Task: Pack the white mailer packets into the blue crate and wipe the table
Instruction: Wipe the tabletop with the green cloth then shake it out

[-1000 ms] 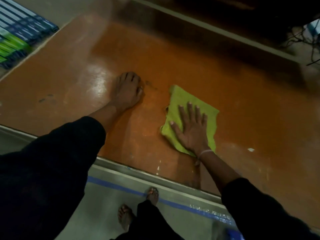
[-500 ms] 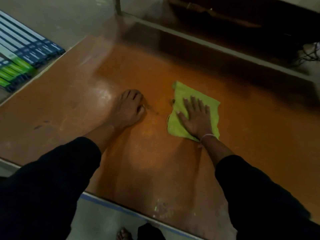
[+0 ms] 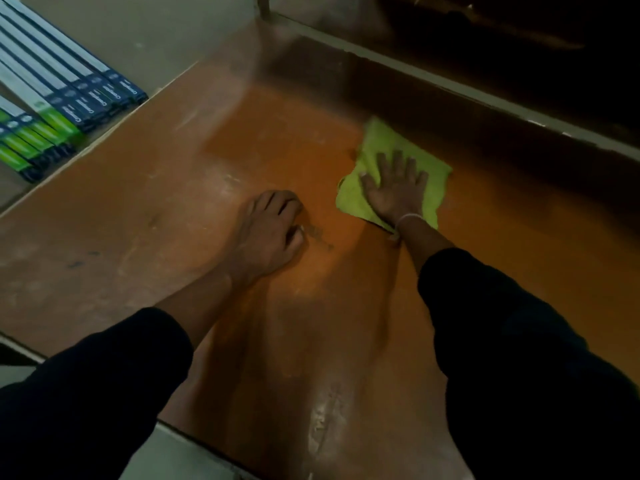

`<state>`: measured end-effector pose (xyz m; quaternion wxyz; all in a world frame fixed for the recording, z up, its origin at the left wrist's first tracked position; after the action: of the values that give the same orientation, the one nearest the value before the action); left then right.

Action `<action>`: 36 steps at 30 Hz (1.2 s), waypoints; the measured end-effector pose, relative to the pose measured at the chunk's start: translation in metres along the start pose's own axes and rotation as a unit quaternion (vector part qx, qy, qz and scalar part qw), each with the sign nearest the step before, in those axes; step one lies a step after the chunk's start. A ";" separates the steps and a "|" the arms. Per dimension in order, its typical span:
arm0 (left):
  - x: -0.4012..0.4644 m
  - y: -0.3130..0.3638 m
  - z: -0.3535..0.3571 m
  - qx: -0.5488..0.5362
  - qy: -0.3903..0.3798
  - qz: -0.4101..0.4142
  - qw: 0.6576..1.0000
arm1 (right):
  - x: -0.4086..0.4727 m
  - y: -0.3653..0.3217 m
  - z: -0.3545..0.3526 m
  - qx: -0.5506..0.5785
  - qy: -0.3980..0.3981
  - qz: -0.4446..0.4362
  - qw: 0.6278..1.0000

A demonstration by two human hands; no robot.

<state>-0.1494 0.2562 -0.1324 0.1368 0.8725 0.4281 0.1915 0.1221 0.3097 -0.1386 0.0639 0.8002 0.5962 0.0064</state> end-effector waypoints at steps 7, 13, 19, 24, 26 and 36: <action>0.002 -0.001 0.000 -0.006 0.009 -0.003 1.000 | 0.041 -0.009 0.000 -0.009 -0.005 0.029 1.000; 0.000 -0.001 0.000 -0.002 0.007 -0.006 1.000 | 0.014 -0.033 -0.004 -0.027 0.041 -0.164 0.985; -0.002 0.002 -0.004 -0.006 0.004 -0.005 1.000 | -0.021 -0.026 -0.001 -0.014 0.029 -0.055 0.998; -0.004 0.001 -0.006 -0.025 0.009 -0.001 1.000 | -0.065 -0.014 0.006 0.005 0.035 -0.005 0.999; -0.004 0.000 -0.007 -0.031 0.016 -0.002 0.999 | -0.084 -0.017 0.008 0.011 0.017 0.046 0.999; -0.010 -0.017 -0.012 -0.094 -0.004 0.010 0.996 | -0.171 -0.062 0.004 0.004 0.029 0.002 1.000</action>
<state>-0.1718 0.2590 -0.1307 0.2176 0.8610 0.3988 0.2287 0.0144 0.1634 -0.1377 0.0436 0.8009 0.5966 0.0277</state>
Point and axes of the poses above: each hand's wrist, its own x-axis towards the middle knuckle, its own z-axis out of the palm, y = z × x, the point moved 5 cm from there along x, towards the middle knuckle, and after that the axes turned 14 degrees about -x, right-handed, at the moved point
